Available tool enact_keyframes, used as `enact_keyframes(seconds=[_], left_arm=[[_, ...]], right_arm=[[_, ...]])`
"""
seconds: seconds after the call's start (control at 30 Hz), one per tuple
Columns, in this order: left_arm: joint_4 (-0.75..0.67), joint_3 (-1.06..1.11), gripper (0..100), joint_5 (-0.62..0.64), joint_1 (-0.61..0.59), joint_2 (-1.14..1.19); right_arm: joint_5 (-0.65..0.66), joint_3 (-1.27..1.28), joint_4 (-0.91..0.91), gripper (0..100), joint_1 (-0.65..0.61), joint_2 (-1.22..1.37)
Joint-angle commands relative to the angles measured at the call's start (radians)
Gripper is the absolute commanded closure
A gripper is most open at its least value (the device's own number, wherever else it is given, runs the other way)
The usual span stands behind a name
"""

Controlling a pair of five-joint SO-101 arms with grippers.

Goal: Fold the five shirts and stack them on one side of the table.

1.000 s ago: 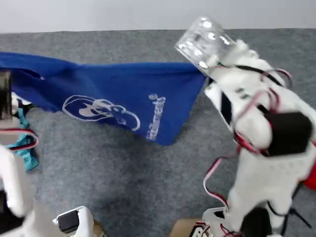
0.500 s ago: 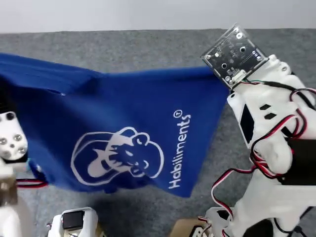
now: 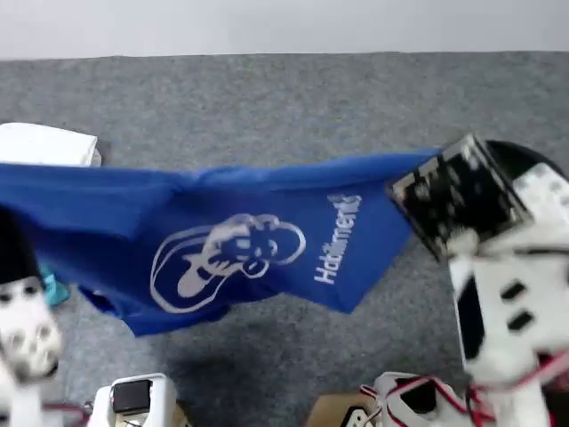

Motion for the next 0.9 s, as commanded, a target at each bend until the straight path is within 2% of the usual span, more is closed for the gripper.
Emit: enact_keyframes(seconds=[0.0, 0.17, 0.3, 0.43, 0.73, 0.87], left_arm=[[0.0, -0.09, 100, -0.011, 0.0, -0.002], [-0.071, -0.162, 100, -0.011, -0.006, 0.0], [-0.083, -0.154, 100, -0.011, -0.075, -0.005], [-0.008, -0.15, 100, -0.011, -0.084, -0.006], [0.189, -0.143, 100, -0.012, -0.083, -0.005], [0.187, -0.145, 100, -0.014, -0.083, -0.005]], right_arm=[[0.032, -0.044, 0.027, 98.8, 0.074, -0.059], [0.029, -0.044, 0.025, 98.8, 0.119, -0.136], [0.031, -0.044, -0.021, 98.8, 0.188, -0.179], [0.032, -0.043, -0.124, 98.8, 0.248, -0.182], [0.034, -0.043, -0.243, 98.8, 0.248, -0.122], [0.075, -0.043, -0.26, 98.8, 0.248, -0.11]])
